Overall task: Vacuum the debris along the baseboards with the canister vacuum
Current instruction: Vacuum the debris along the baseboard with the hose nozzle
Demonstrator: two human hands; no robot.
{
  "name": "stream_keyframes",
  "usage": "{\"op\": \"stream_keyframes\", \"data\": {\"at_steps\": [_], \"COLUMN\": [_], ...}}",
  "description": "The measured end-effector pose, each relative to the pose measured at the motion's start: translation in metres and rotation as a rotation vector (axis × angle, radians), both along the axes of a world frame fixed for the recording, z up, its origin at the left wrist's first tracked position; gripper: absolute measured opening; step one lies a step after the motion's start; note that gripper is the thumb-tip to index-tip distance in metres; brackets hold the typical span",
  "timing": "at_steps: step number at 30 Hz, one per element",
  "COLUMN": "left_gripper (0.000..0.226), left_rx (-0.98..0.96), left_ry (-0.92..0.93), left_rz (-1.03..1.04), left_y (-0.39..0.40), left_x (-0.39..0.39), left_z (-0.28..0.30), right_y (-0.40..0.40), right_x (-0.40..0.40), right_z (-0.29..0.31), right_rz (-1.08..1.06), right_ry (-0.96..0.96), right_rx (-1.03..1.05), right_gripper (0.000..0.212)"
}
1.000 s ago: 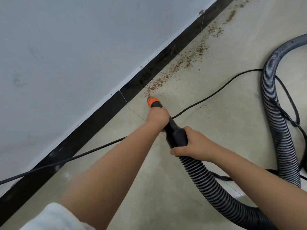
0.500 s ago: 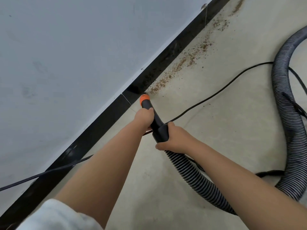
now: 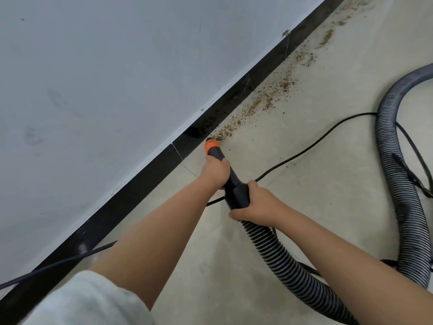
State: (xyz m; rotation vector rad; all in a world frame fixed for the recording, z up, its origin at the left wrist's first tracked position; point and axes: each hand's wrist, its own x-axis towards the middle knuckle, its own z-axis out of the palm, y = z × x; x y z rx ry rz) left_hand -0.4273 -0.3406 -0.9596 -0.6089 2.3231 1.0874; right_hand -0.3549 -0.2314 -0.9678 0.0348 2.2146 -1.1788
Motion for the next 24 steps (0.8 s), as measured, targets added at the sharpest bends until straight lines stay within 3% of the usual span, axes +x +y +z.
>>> {"op": "stream_keyframes", "data": {"at_steps": [8,14,24], "left_gripper": [0.045,0.06,0.064], "left_rx": [0.04,0.001,0.056], "left_ry": [0.092,0.031,-0.031], "left_rz": [-0.075,-0.032,-0.068], "left_y": [-0.003,0.0,0.023], "left_x": [-0.025,-0.029,-0.021], "left_z": [-0.013,-0.019,-0.008], "right_y": [-0.008,-0.009,0.012], "right_x": [-0.014,-0.008,0.001], "right_z": [0.001,0.008,0.037], "right_rz": [-0.075,-0.027,-0.054], "right_ry": [0.027,0.028,-0.012], "right_rx": [0.069,0.13,0.198], "right_gripper": [0.051,0.05,0.048]}}
